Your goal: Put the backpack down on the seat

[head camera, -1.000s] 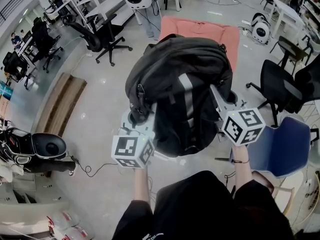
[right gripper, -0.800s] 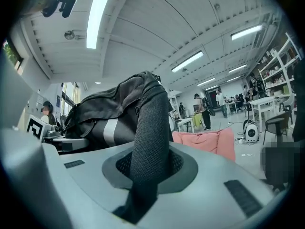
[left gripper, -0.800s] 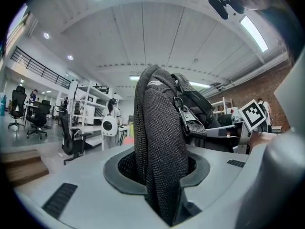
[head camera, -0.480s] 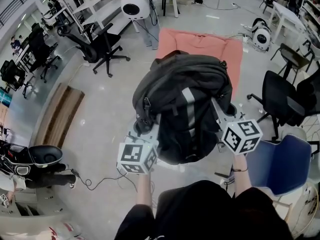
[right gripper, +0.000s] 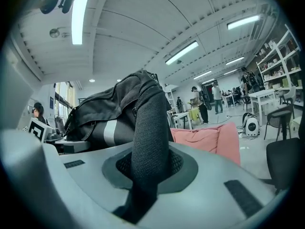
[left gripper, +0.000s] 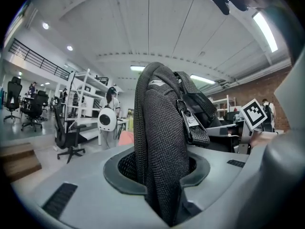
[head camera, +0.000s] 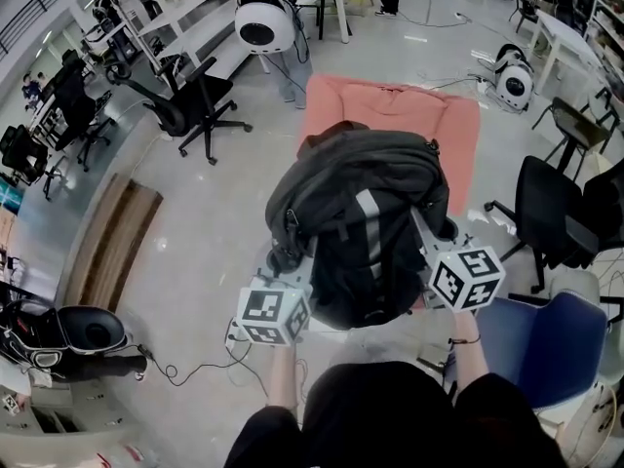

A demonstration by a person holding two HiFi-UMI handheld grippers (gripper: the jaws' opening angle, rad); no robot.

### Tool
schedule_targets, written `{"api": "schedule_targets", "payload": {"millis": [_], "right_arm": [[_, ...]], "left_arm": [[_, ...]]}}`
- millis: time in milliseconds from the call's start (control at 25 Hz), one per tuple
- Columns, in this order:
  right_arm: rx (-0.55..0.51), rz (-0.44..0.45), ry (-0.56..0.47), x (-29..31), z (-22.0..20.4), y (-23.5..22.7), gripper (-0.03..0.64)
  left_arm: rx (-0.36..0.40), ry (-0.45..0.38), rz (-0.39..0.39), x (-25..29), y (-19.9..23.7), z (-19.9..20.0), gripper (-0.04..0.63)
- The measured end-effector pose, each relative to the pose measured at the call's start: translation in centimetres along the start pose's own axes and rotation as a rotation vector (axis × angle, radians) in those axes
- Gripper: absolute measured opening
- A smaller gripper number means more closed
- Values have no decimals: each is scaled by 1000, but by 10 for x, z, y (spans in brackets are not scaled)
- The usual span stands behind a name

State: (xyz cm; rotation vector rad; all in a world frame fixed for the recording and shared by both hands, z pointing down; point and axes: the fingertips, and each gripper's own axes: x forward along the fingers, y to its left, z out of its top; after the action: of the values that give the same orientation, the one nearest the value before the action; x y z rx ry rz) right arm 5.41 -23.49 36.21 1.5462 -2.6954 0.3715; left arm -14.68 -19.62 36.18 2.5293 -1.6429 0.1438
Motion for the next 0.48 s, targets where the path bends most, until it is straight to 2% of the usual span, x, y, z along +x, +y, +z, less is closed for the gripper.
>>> {"api": "schedule_targets", "payload": {"millis": [160, 480], "right_arm": [[24, -33, 20, 21, 0, -21, 63], [66, -107, 67, 76, -35, -58, 63]], "left_arm": [[-6, 32, -29, 35, 9, -1, 146], [-43, 86, -85, 104, 42, -41, 147]]}}
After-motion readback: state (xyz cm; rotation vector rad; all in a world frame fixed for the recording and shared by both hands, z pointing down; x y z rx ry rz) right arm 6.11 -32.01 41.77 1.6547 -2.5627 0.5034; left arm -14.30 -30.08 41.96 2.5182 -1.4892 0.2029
